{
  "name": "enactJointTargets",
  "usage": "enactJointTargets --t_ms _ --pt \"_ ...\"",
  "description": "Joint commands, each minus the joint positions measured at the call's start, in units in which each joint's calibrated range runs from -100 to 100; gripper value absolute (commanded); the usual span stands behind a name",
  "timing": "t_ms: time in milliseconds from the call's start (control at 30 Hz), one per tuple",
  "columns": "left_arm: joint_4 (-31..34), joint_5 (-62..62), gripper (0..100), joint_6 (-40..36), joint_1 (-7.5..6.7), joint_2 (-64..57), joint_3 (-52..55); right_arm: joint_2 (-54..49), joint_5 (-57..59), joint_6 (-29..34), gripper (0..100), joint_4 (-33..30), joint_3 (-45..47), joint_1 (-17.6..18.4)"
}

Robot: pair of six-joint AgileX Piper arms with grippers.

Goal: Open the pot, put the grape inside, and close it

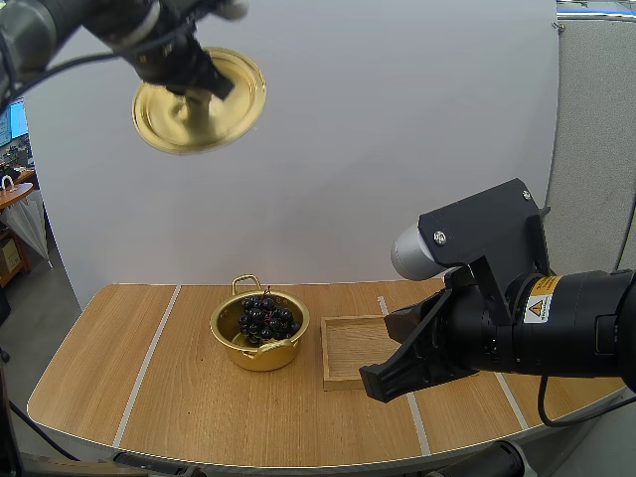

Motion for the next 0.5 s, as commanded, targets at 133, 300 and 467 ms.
enactJointTargets --t_ms 133,300,467 --pt "-7.9 -11.1 0 10.0 -0.10 0.2 19.4 -0.1 0.0 0.6 0 -0.5 0.2 0.1" --pt "-8.0 -11.8 0 12.7 -0.10 4.2 25.9 -0.1 0.0 0.6 0 -0.5 0.2 0.1" --pt "-8.8 -13.3 0 13.5 -0.10 9.7 27.6 -0.1 0.0 0.6 0 -0.5 0.2 0.1"
